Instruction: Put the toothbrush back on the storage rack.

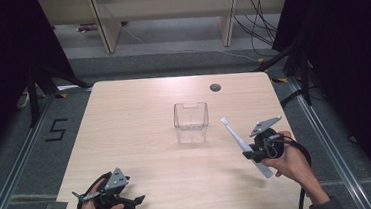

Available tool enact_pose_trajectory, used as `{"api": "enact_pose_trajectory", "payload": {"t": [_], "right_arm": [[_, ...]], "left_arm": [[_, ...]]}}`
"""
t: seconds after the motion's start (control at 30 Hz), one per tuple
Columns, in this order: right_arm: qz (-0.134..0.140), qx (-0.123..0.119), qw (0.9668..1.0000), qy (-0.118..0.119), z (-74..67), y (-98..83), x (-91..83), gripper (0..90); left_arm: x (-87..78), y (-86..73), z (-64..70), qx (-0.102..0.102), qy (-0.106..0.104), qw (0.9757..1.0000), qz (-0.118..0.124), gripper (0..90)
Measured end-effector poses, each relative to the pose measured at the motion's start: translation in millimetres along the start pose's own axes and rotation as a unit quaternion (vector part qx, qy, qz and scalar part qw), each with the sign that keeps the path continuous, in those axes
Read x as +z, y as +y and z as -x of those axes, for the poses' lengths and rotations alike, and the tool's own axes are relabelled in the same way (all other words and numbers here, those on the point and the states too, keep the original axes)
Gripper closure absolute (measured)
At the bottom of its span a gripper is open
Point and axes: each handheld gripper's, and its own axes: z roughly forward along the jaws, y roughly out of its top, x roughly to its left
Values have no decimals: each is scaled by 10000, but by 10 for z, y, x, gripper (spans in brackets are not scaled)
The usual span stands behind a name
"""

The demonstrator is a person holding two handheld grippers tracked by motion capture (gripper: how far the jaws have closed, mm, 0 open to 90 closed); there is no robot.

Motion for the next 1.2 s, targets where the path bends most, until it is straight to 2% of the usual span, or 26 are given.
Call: {"api": "enact_pose_trajectory", "payload": {"t": [0.13,0.2,0.27,0.3,0.4,0.43,0.47,0.5,0.57,0.67,0.7,0.73,0.77,0.87,0.9,1.0,1.1,1.13,1.17,1.2], "right_arm": [[271,81,9995,-113,38,15,-22,671],[390,148,9991,-63,48,33,-16,671],[549,111,9984,-76,69,58,-19,671],[768,-66,9968,-198,95,75,-16,671],[970,223,9947,-253,96,119,-60,671],[1024,157,9943,-256,119,135,-74,671],[1090,276,9934,-240,116,150,-76,671],[1181,214,9924,-256,137,165,-84,671],[1264,343,9911,-248,139,195,-86,671],[1534,179,9877,-246,192,245,-58,671],[1654,235,9855,-290,197,258,-50,671],[1613,349,9861,-187,198,273,-57,671],[1790,276,9831,-264,224,287,-46,671],[1833,324,9823,-206,233,331,-49,671],[1922,318,9805,-245,235,339,-48,671],[1976,189,9797,-278,254,358,-55,670],[2021,390,9783,-241,232,375,-54,671],[2097,330,9768,-277,243,387,-43,670],[2065,358,9775,-251,242,399,-44,670],[2092,263,9771,-295,262,413,-46,671]], "left_arm": [[-3,0,0,2,-2,10000,0,156],[-7,1,-6,31,37,10000,-33,156],[-6,1,-7,3,38,10000,-27,156],[-7,2,-11,21,33,10000,-39,156],[-2,-1,-10,34,32,10000,-28,156],[-3,-1,-8,23,31,10000,-23,156],[-4,-1,-4,-8,28,10000,-5,156],[-6,0,-4,-10,28,10000,-3,156],[-5,1,-2,-27,16,10000,10,156],[-2,-2,-4,-21,23,10000,8,156],[-4,-1,-8,-10,23,10000,-11,156],[-4,-2,-8,-12,25,10000,-8,156],[-5,0,-6,-18,26,10000,-6,156],[-13,9,-6,26,27,10000,2,156],[-14,8,-7,32,25,10000,-1,156],[-9,1,-7,27,26,10000,-9,156],[-13,7,-4,36,23,10000,2,156],[-13,7,-5,32,24,10000,-1,156],[-12,6,-6,21,24,10000,-2,156],[-10,4,-7,6,22,10000,1,156]]}}
